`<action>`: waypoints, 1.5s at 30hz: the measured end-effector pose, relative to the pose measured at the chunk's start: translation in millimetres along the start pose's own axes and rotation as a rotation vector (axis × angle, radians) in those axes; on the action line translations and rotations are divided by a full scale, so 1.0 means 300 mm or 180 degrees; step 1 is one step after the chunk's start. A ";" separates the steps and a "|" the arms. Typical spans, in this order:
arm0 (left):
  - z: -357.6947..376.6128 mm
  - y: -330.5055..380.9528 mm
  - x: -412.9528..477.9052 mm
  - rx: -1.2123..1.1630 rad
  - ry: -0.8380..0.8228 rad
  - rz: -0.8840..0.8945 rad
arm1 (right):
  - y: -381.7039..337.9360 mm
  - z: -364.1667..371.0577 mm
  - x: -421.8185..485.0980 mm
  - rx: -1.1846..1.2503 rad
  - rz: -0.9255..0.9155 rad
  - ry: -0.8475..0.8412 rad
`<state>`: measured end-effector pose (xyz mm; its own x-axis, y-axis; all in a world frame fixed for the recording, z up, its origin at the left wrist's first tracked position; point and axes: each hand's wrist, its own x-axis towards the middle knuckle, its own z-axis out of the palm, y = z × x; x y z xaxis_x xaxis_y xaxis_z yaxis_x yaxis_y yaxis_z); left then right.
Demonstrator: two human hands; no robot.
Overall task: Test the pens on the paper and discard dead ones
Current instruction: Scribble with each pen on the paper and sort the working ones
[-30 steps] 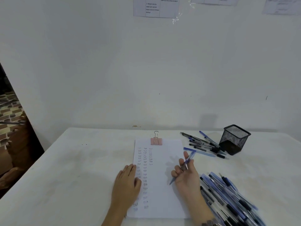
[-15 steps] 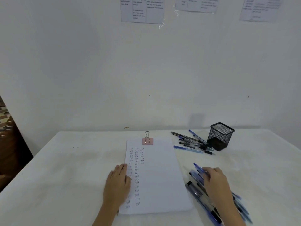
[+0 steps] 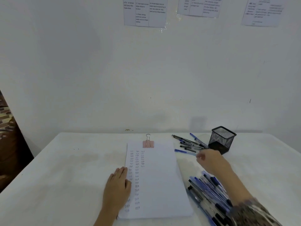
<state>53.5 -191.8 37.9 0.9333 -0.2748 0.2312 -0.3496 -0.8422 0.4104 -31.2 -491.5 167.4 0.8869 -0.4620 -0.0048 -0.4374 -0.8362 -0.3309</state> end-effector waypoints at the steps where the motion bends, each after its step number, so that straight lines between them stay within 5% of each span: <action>1: 0.001 0.002 0.000 -0.0005 0.0013 0.0003 | -0.022 0.009 0.064 -0.0073 -0.0049 -0.0017; 7: -0.018 0.013 -0.008 -0.0116 0.0060 -0.0091 | -0.051 0.172 0.254 -0.1401 0.0051 -0.0247; 14: -0.005 0.008 -0.002 -0.0150 0.0068 -0.0077 | -0.022 0.183 0.262 -0.1583 -0.0065 0.0167; 15: 0.002 0.003 -0.001 -0.0130 0.0089 -0.0076 | -0.041 0.166 0.260 -0.1157 -0.0092 0.0415; 17: 0.011 0.000 -0.002 -0.0043 0.0122 -0.0071 | -0.107 0.128 0.236 0.0872 -0.0065 0.0763; 20: 0.003 0.007 -0.005 -0.0036 0.0096 -0.0033 | -0.252 0.126 0.167 0.4108 0.0172 0.0198; 24: -0.026 0.017 -0.006 0.0040 -0.0041 -0.0079 | -0.400 0.291 0.090 0.5468 0.0269 -0.0692; 31: -0.028 0.016 -0.006 0.0022 -0.0094 -0.0084 | -0.430 0.446 0.061 0.4078 -0.0255 -0.0264; 45: -0.033 0.022 -0.011 0.0070 -0.0184 -0.0076 | -0.458 0.468 0.046 0.3640 -0.0409 -0.0147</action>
<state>47.3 -191.8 48.5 0.9447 -0.2803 0.1701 -0.3260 -0.8586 0.3955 62.1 -341.5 80.4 0.9301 -0.3617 0.0643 0.0265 -0.1084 -0.9938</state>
